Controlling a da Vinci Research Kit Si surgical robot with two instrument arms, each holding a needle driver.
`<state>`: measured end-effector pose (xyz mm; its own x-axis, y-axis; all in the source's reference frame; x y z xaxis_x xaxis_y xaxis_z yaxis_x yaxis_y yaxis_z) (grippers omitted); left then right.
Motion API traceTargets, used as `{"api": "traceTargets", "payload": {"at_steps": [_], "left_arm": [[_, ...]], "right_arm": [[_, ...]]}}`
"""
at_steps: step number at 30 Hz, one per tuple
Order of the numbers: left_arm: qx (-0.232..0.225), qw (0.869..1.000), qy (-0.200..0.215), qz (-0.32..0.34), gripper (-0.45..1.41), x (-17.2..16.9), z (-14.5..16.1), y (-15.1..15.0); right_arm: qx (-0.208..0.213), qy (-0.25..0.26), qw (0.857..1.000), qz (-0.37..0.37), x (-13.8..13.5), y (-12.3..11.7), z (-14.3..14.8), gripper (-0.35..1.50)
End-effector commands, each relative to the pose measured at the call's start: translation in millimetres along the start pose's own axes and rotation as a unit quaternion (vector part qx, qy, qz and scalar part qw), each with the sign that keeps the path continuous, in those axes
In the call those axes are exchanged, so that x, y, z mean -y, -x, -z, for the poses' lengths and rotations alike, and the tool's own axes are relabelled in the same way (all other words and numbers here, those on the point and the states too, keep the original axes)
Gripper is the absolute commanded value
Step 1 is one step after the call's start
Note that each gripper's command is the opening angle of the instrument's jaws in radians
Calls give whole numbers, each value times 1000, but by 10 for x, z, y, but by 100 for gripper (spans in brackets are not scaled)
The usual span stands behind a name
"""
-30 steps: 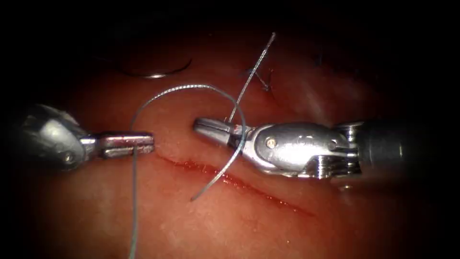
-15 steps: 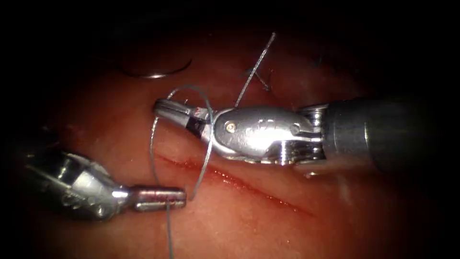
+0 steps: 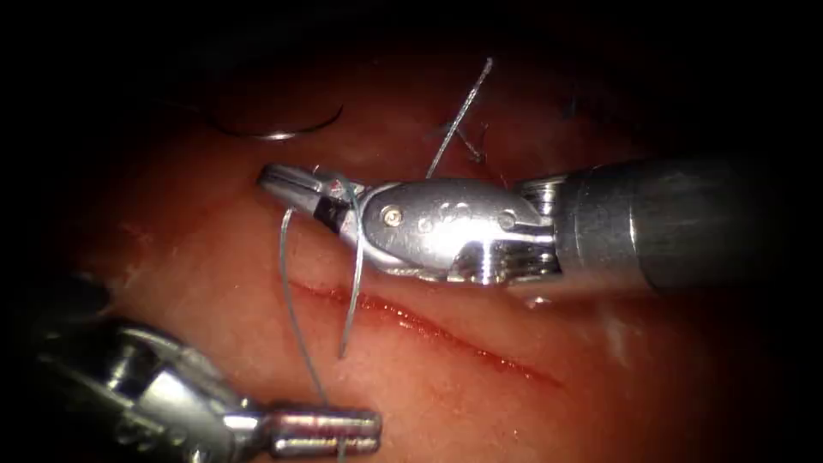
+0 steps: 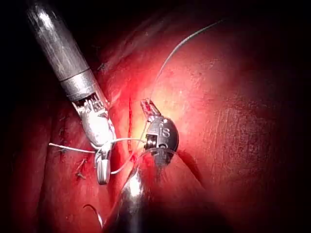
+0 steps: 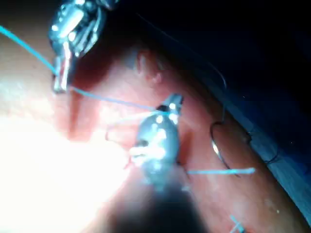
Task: Wound Closure
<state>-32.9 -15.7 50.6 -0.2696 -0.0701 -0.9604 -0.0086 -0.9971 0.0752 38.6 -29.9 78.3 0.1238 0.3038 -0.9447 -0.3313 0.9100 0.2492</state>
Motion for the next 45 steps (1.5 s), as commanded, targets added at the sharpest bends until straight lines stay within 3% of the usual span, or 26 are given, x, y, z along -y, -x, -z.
{"api": "traceTargets", "payload": {"at_steps": [1, 5, 8, 17, 30, 33, 40, 45], "left_arm": [[-3, 1000, 1, 0, -45, -1, -4, -2], [-10, 1000, 1, 4, -45, 2, 2, -17], [-16, 1000, 1, 0, -45, 7, 8, -29], [-28, 999, -19, -10, -45, 38, 37, -56], [-15, 999, -38, -12, -45, 114, 53, -22], [-11, 999, -44, -6, -45, 145, 43, 1], [-28, 999, -47, 2, -45, 182, 8, 11], [-40, 998, -44, 1, -45, 201, -2, 29]], "right_arm": [[1, 6, 1000, 0, -1, 3, -8, -6], [5, 9, 1000, 1, 1, 4, -9, 49], [12, 4, 1000, 3, 4, 6, -9, 69], [33, -14, 999, 9, 19, 11, -3, 68], [52, -52, 997, 25, 43, 19, 13, 66], [52, -68, 996, 28, 52, 23, 12, 61], [49, -79, 995, 29, 56, 21, 9, 56], [48, -80, 995, 29, 59, 20, 9, 69]]}}
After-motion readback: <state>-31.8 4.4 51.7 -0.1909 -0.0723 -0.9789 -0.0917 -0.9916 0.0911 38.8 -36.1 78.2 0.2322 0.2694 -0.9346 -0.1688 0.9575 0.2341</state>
